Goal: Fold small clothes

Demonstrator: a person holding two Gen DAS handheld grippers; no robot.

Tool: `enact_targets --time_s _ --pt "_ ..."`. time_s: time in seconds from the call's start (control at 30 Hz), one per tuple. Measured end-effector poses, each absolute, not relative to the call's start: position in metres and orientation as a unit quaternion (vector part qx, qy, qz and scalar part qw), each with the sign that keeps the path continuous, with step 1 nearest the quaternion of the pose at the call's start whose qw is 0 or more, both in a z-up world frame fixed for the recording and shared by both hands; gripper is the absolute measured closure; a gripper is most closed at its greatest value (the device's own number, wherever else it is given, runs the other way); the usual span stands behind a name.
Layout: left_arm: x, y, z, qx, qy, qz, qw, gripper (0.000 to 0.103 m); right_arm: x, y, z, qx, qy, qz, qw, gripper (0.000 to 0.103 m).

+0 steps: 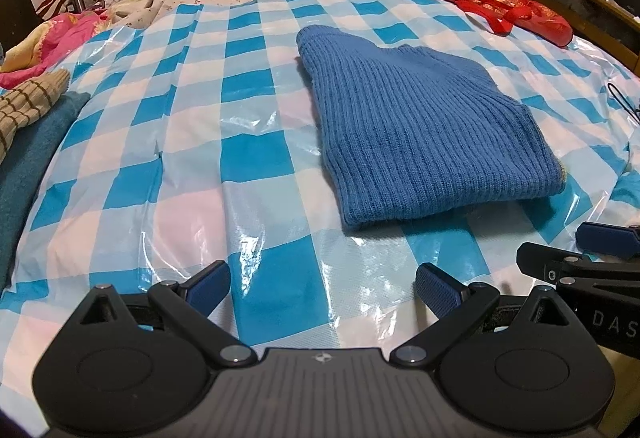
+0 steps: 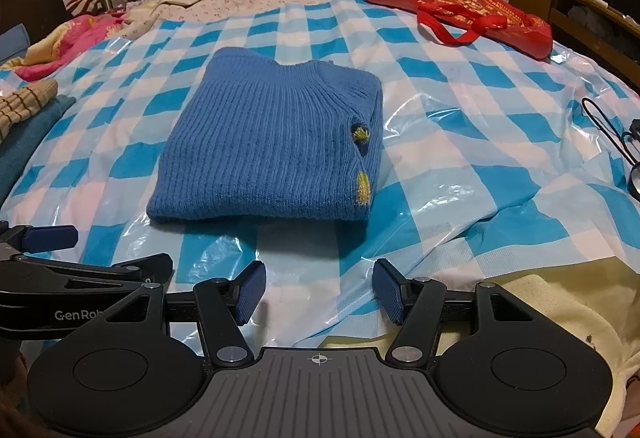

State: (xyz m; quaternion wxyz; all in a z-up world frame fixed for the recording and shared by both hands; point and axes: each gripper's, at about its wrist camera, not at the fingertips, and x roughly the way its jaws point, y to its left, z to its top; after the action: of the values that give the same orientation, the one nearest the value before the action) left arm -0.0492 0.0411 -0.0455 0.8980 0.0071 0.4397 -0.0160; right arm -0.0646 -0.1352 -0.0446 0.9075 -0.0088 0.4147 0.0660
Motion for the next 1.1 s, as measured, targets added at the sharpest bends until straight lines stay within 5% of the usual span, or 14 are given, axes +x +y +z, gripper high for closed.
enact_targets --time_s 1.1 --pt "-0.0504 0.0409 -0.0445 0.014 0.438 -0.014 0.899 0.0 -0.0649 -0.1346 -0.0453 -0.009 0.415 0.066 0.908 0.043"
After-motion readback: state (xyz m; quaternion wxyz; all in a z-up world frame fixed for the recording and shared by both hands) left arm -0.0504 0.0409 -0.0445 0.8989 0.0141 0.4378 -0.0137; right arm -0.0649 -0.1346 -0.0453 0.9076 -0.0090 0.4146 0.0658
